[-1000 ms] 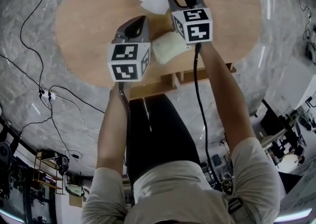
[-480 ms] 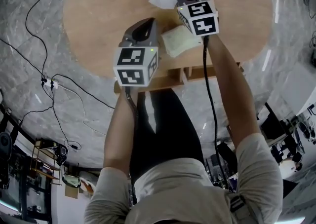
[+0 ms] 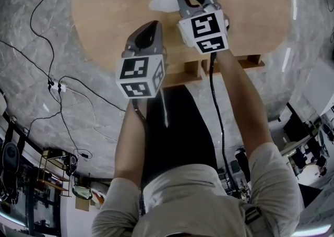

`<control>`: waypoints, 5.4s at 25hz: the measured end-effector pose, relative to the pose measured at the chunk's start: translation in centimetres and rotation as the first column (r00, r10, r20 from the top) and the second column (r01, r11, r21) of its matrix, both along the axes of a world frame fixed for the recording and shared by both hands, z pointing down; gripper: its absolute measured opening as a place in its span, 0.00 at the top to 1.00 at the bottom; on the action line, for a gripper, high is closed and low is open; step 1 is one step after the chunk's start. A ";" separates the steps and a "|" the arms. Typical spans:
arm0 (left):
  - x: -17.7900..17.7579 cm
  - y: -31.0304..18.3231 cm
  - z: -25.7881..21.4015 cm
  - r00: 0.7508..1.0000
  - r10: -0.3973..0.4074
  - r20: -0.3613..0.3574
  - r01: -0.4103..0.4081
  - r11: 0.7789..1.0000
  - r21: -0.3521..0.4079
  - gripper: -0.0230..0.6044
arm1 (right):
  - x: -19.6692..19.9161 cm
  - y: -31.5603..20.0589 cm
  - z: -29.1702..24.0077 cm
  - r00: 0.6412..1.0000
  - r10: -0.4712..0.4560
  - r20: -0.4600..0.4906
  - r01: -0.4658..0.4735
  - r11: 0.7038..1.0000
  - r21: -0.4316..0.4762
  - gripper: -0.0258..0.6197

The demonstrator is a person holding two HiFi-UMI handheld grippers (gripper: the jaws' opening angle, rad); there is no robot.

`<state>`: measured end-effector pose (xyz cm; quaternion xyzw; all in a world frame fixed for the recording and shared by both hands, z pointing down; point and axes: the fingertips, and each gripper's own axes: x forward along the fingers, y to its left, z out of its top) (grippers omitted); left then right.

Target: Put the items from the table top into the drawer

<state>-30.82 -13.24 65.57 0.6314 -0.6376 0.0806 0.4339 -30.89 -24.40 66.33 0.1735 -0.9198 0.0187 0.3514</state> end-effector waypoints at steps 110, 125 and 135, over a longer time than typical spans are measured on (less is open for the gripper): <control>34.0 7.0 -8.4 0.937 0.340 0.085 -0.339 0.940 -0.028 0.93 | 40.0 13.2 -8.8 0.861 0.490 0.133 -0.476 0.871 -0.125 0.95; 28.0 9.6 -30.1 0.927 0.298 0.230 -0.355 0.894 0.274 0.93 | 32.6 17.3 -35.2 0.832 0.373 0.412 -0.427 0.903 0.046 0.95; 26.2 10.6 -36.9 0.930 0.258 0.260 -0.343 0.863 0.371 0.93 | 31.4 20.0 -40.0 0.819 0.372 0.437 -0.445 0.892 0.074 0.95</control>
